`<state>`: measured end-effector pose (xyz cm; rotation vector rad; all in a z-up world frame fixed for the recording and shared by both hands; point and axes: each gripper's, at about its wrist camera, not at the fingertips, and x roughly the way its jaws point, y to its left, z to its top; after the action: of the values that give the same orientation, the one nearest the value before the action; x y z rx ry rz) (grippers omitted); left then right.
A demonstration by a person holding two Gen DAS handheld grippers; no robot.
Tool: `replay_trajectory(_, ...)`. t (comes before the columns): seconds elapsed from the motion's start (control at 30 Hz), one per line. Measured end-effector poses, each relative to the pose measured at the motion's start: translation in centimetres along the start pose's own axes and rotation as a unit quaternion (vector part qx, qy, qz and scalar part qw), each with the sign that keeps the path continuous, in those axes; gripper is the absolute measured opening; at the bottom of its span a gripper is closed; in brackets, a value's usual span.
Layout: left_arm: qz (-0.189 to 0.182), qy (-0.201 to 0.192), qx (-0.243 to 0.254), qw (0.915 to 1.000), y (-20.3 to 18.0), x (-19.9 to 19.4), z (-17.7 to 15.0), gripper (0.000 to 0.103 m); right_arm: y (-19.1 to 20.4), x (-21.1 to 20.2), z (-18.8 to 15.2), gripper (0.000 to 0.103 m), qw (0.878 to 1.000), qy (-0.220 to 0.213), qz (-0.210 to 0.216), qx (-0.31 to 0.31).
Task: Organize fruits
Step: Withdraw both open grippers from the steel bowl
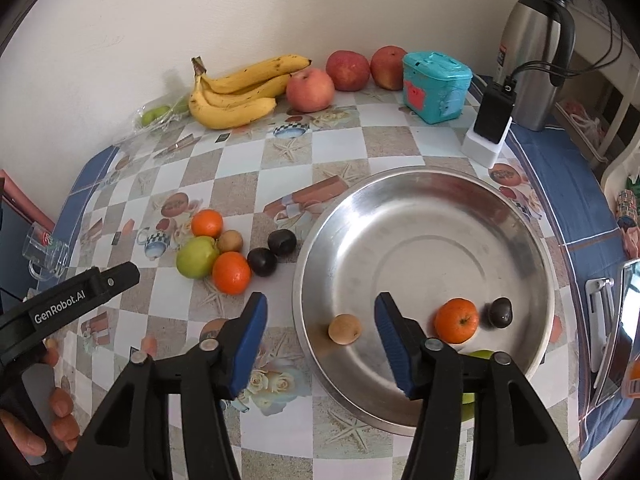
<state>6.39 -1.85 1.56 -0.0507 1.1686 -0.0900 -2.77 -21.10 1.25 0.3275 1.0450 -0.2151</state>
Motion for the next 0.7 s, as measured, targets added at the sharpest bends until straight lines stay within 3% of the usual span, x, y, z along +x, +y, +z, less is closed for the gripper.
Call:
replay_trajectory(0.23,0.012,-0.001,0.003,0.9999,0.1,0.3,0.0,0.102,-0.2,0.2,0.0,0.075,1.000,-0.001,-0.012,-0.003)
replay_trajectory(0.4,0.017,-0.001,0.003,0.9999,0.3,0.4,-0.1,0.103,-0.2,0.4,0.0,0.078,1.000,-0.003,-0.018,-0.008)
replay_trajectory(0.47,0.018,0.001,0.004,0.9998,0.3,0.6,-0.1,0.103,-0.2,0.6,-0.1,0.088,1.000,-0.002,-0.022,-0.010)
replay_trajectory(0.7,0.018,0.007,0.003,0.9998,0.4,1.1,-0.1,0.103,-0.3,0.9,-0.2,0.088,1.000,0.001,-0.026,-0.012)
